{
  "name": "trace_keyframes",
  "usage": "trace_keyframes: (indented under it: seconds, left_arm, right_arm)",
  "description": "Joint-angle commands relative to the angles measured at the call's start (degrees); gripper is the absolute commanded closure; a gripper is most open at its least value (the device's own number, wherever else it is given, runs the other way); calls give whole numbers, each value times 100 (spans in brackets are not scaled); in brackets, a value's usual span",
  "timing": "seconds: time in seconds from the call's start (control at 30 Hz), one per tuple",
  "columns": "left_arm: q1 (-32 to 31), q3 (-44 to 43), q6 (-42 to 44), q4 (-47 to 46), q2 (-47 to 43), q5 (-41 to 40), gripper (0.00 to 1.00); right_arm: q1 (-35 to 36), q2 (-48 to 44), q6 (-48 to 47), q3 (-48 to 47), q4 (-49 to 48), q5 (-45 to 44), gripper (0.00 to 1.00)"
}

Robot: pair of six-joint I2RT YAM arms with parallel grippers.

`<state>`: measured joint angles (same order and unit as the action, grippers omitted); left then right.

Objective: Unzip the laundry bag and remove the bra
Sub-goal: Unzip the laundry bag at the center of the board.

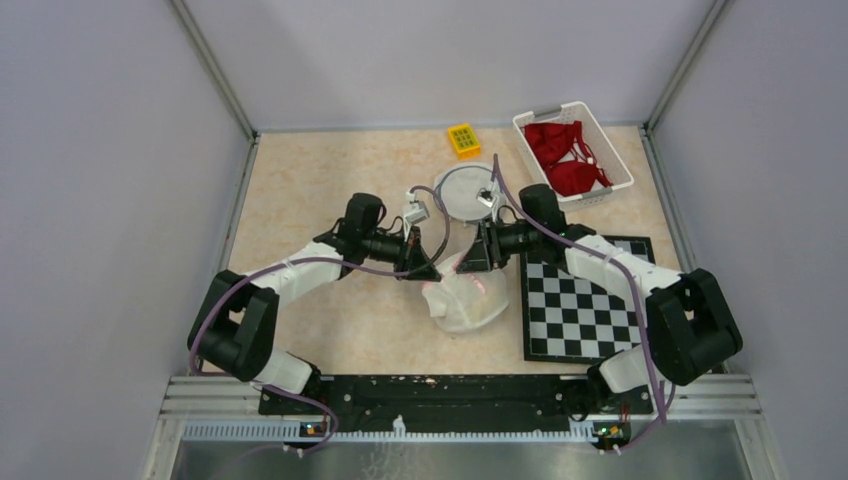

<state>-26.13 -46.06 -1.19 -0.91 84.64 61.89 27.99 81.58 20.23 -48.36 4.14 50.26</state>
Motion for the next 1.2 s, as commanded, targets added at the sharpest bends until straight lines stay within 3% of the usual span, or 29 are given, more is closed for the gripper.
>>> trace_keyframes:
  seconds: [0.0,0.1,0.27,0.73,1.07,1.13,1.17]
  left_arm:
    - [-140,-331,344,190,-120,140,100]
    - [-150,-398,380,291,-77,72,100]
    - [-141,-416,576,518,-81,-77,100]
    - [292,-353,1212,1067,-327,-351,100]
    - [281,-555,1824,1323,-468,-431,100]
    - [218,-619,1944,1353,-547,-431,92]
    - [181,-668,2012,1394,-582,-460,83]
  right_arm:
    - [107,105,3,-370,-306,-22,67]
    - [128,136,23,-390,-322,-41,75]
    - [115,117,-63,-434,-122,-142,100]
    - [-309,-270,-403,-71,288,-390,100]
    - [-296,-329,-171,134,-87,-246,100]
    - [-195,-342,-128,180,-184,-192,100]
    - [-143,-352,-75,204,-254,-136,100]
